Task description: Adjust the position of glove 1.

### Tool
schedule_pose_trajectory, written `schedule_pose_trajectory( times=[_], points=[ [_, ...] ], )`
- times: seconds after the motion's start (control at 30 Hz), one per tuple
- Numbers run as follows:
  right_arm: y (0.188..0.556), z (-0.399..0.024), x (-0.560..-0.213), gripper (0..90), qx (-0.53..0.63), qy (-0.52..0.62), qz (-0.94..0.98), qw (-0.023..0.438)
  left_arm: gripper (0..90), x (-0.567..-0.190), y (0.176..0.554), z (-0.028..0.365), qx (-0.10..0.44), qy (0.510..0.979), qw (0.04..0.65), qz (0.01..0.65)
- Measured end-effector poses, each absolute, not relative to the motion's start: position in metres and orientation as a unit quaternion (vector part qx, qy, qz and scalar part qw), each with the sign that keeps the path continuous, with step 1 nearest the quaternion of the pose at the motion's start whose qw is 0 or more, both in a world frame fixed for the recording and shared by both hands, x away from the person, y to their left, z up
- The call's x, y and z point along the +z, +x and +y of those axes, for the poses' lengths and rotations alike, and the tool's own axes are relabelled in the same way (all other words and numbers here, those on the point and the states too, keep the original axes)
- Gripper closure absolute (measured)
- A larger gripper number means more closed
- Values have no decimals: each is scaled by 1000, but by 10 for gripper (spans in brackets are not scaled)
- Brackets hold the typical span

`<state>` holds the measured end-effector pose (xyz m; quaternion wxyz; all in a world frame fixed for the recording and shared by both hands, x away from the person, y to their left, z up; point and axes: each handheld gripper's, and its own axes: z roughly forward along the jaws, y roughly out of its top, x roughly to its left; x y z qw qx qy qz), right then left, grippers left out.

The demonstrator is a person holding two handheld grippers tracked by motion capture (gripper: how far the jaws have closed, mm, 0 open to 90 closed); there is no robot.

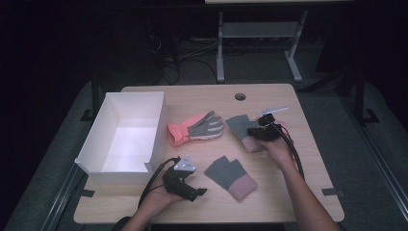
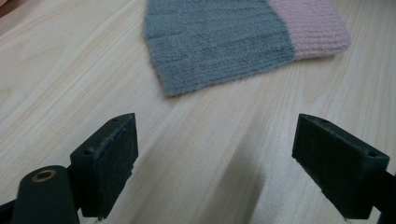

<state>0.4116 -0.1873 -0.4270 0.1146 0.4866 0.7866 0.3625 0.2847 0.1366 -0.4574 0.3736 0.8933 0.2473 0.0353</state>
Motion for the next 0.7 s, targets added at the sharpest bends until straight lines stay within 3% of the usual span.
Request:
schedule_pose_trajectory(
  times=[0.33,0.7],
  points=[
    [394,-189,-406,871,390,464,788,107,139,-456,286,138,37,893,373,249],
    [349,-194,-393,871,404,437,798,98,139,-455,285,139,41,892,375,250]
  ],
)
